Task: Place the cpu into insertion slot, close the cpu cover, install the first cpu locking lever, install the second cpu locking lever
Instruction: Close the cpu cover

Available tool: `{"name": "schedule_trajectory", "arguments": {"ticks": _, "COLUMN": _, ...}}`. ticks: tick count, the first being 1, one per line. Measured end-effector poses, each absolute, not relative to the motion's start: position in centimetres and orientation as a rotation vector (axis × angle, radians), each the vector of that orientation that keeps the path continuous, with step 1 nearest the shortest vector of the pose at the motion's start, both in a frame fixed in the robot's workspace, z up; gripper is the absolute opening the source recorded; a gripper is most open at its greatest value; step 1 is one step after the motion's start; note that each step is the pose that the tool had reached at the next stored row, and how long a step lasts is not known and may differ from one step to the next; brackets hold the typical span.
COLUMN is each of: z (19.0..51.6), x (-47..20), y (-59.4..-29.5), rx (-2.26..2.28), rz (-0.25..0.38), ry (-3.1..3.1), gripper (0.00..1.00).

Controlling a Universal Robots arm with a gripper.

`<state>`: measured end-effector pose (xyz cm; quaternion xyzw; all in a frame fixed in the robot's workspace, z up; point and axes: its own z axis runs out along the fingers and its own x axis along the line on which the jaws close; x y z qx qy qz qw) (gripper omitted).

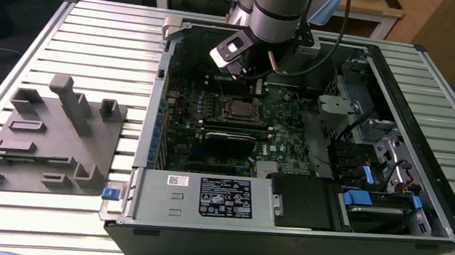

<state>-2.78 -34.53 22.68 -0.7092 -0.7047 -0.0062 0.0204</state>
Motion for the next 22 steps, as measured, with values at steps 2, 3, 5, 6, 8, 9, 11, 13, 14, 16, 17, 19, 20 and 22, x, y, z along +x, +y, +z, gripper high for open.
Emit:
{"name": "schedule_trajectory", "arguments": {"ticks": 2, "z": 22.66, "x": -2.88, "y": -34.54, "rx": -2.2, "rz": -0.019, "ry": -2.186, "gripper": 0.11}}
{"name": "schedule_trajectory", "arguments": {"ticks": 3, "z": 22.65, "x": -2.88, "y": -34.53, "rx": -2.199, "rz": -0.019, "ry": -2.186, "gripper": 0.11}}
{"name": "schedule_trajectory", "arguments": {"ticks": 5, "z": 22.65, "x": -2.88, "y": -34.53, "rx": -2.199, "rz": -0.019, "ry": -2.186, "gripper": 0.11}}
{"name": "schedule_trajectory", "arguments": {"ticks": 6, "z": 22.65, "x": -2.89, "y": -34.53, "rx": -2.199, "rz": -0.019, "ry": -2.186, "gripper": 0.11}}
{"name": "schedule_trajectory", "arguments": {"ticks": 8, "z": 22.64, "x": -2.89, "y": -34.53, "rx": -2.195, "rz": -0.019, "ry": -2.19, "gripper": 0.11}}
{"name": "schedule_trajectory", "arguments": {"ticks": 9, "z": 22.64, "x": -2.9, "y": -34.53, "rx": -2.186, "rz": -0.019, "ry": -2.199, "gripper": 0.11}}
{"name": "schedule_trajectory", "arguments": {"ticks": 11, "z": 22.64, "x": -2.9, "y": -34.53, "rx": -2.161, "rz": -0.018, "ry": -2.224, "gripper": 0.11}}
{"name": "schedule_trajectory", "arguments": {"ticks": 13, "z": 22.64, "x": -2.9, "y": -34.53, "rx": -2.133, "rz": -0.018, "ry": -2.25, "gripper": 0.11}}
{"name": "schedule_trajectory", "arguments": {"ticks": 14, "z": 22.64, "x": -2.9, "y": -34.53, "rx": -2.118, "rz": -0.017, "ry": -2.264, "gripper": 0.11}}
{"name": "schedule_trajectory", "arguments": {"ticks": 16, "z": 22.64, "x": -2.9, "y": -34.53, "rx": -2.089, "rz": -0.016, "ry": -2.291, "gripper": 0.11}}
{"name": "schedule_trajectory", "arguments": {"ticks": 17, "z": 22.64, "x": -2.9, "y": -34.53, "rx": -2.073, "rz": -0.016, "ry": -2.305, "gripper": 0.11}}
{"name": "schedule_trajectory", "arguments": {"ticks": 19, "z": 22.64, "x": -2.9, "y": -34.53, "rx": -2.041, "rz": -0.015, "ry": -2.333, "gripper": 0.11}}
{"name": "schedule_trajectory", "arguments": {"ticks": 20, "z": 22.63, "x": -2.9, "y": -34.53, "rx": -2.025, "rz": -0.015, "ry": -2.348, "gripper": 0.11}}
{"name": "schedule_trajectory", "arguments": {"ticks": 22, "z": 22.63, "x": -2.9, "y": -34.53, "rx": -1.989, "rz": -0.014, "ry": -2.378, "gripper": 0.11}}
